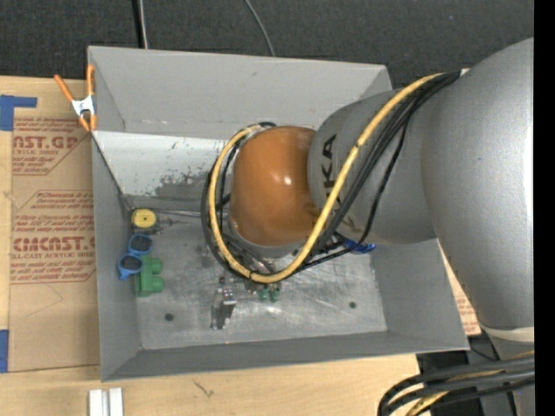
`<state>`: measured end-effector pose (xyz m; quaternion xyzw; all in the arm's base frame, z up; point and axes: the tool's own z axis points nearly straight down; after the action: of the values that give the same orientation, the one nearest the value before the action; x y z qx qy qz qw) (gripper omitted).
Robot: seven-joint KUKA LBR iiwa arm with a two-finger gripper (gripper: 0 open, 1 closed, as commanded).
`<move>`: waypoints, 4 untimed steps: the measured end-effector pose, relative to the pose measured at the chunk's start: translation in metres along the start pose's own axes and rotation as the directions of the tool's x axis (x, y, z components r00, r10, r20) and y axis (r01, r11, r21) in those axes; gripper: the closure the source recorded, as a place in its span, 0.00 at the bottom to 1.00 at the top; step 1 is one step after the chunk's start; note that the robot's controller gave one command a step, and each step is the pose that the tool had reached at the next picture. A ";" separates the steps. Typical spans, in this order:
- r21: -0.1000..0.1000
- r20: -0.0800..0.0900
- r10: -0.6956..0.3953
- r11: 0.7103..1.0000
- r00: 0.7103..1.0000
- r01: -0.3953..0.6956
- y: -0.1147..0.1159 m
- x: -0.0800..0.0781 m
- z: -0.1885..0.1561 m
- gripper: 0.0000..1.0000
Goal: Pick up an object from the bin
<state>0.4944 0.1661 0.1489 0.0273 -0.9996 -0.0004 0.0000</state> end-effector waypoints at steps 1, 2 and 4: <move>0.005 -0.003 0.028 1.000 1.000 -0.028 -0.075 0.015 0.016 0.00; -0.001 0.006 -0.078 0.997 0.997 0.078 -0.179 -0.003 0.078 0.00; 0.002 0.012 0.024 1.000 1.000 -0.024 -0.265 -0.028 -0.037 0.00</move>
Offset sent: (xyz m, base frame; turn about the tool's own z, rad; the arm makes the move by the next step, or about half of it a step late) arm -0.0108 -0.0707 -0.0141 0.0217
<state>0.5371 -0.0974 0.1852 0.0153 -0.9999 0.0007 -0.0060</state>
